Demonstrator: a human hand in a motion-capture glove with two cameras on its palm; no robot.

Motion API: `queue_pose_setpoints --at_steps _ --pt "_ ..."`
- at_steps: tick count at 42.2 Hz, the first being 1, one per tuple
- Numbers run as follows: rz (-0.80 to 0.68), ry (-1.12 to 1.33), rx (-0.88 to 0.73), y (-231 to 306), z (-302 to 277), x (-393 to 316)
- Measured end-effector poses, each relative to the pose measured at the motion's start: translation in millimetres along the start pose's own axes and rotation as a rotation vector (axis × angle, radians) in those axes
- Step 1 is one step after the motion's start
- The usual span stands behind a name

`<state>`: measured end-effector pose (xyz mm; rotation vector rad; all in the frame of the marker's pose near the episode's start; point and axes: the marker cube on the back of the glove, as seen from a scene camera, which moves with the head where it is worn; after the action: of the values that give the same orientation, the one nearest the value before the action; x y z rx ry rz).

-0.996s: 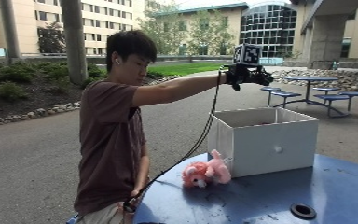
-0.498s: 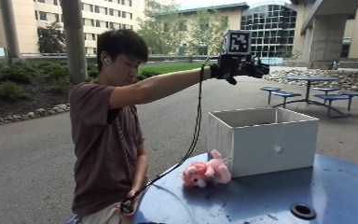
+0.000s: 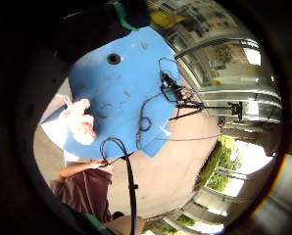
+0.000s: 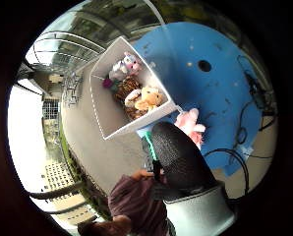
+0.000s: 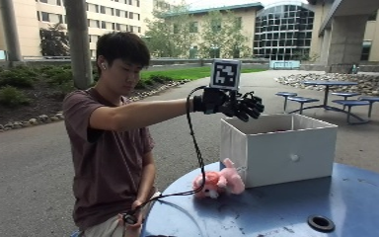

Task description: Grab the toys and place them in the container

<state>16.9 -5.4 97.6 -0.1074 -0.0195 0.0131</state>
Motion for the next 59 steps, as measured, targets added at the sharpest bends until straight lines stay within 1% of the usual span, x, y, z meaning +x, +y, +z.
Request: queue_pose_setpoints --at_steps 1,3,8,12,15,18,24,32,41,44,47,49,52,59 --pt "0.043 -0.001 -0.001 1 11 2" --pt "0.074 -0.008 -0.009 4 34 4" --pt "0.056 -0.017 -0.063 17 102 -2" --pt "0.082 -0.027 -0.12 24 166 -11" --pt "0.088 -0.033 -0.147 28 204 -17" --pt "0.08 -0.065 -0.155 31 233 -21" --pt "0.084 -0.151 -0.103 33 275 -37" --pt "0.082 -0.136 -0.072 30 280 -49" --pt "0.067 -0.182 0.037 16 281 -50" --pt "0.043 -0.237 0.024 11 279 -45" --pt "0.018 -0.295 -0.038 8 274 -35" --pt "0.003 -0.32 -0.083 5 268 -26" --pt "0.016 -0.33 -0.09 1 255 -13" --pt "0.067 -0.346 -0.035 -16 177 39"
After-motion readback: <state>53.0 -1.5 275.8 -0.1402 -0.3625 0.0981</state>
